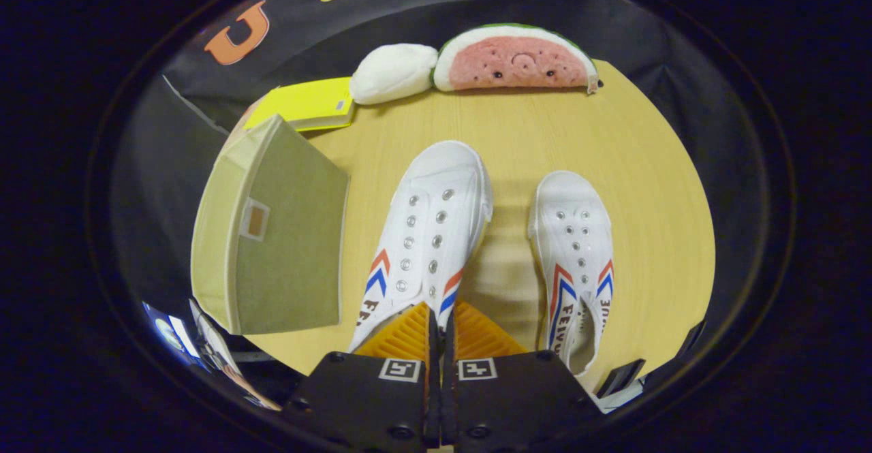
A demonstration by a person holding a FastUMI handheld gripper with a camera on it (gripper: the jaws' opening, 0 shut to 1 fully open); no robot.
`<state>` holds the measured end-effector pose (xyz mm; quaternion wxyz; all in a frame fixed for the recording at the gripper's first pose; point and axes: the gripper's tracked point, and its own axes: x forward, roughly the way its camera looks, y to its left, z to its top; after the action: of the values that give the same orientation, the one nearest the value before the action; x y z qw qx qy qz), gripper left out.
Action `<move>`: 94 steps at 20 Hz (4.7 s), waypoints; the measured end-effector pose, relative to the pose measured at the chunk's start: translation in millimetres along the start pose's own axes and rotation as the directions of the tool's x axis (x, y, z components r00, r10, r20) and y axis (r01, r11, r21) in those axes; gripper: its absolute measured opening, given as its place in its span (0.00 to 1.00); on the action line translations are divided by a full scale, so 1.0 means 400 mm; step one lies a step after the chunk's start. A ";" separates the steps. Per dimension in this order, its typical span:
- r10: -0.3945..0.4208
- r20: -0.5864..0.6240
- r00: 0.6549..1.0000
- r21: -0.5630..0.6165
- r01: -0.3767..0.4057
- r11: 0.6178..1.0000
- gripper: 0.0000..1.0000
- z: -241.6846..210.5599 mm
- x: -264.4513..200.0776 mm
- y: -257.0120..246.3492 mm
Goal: Open the storage box then place both shoes into the box .Put the left shoe in first, then the right shoe, with the right side of both shoes facing outward in a uniform manner.
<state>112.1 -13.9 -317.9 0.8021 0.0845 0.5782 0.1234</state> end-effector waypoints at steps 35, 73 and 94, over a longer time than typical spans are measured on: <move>0.077 0.064 0.995 -0.178 -0.065 0.982 0.08 -0.006 0.172 0.725; -0.219 -0.058 0.974 -0.076 0.215 0.974 0.94 -0.023 -0.009 -0.391; -0.207 -0.184 0.961 -0.002 0.210 0.978 0.40 -0.032 0.103 -0.415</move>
<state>129.0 -160.3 -405.4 0.7533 0.0184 0.6562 0.0406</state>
